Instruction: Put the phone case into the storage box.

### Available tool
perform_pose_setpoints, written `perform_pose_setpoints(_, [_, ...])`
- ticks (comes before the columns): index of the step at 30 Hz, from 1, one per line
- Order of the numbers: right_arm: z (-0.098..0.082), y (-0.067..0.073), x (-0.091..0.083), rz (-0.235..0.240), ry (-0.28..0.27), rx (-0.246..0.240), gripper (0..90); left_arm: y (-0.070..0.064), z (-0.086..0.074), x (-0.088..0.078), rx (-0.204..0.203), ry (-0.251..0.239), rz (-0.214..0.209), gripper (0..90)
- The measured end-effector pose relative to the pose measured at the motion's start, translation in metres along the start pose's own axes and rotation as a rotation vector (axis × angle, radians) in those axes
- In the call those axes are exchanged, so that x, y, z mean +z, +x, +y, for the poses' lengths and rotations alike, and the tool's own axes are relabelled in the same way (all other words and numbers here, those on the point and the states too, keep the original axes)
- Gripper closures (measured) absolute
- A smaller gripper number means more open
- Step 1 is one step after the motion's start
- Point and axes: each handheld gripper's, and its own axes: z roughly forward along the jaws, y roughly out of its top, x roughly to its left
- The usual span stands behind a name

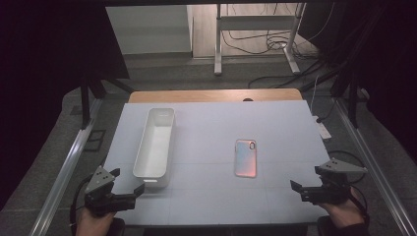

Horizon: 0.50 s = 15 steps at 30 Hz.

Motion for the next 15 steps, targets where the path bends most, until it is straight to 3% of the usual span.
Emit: perform_pose_setpoints(15, [0.0012,0.0015,0.0036,0.006,0.037,-0.023,0.0,0.0001,0.0002,0.0004,0.005,0.007,-0.009,2.3])
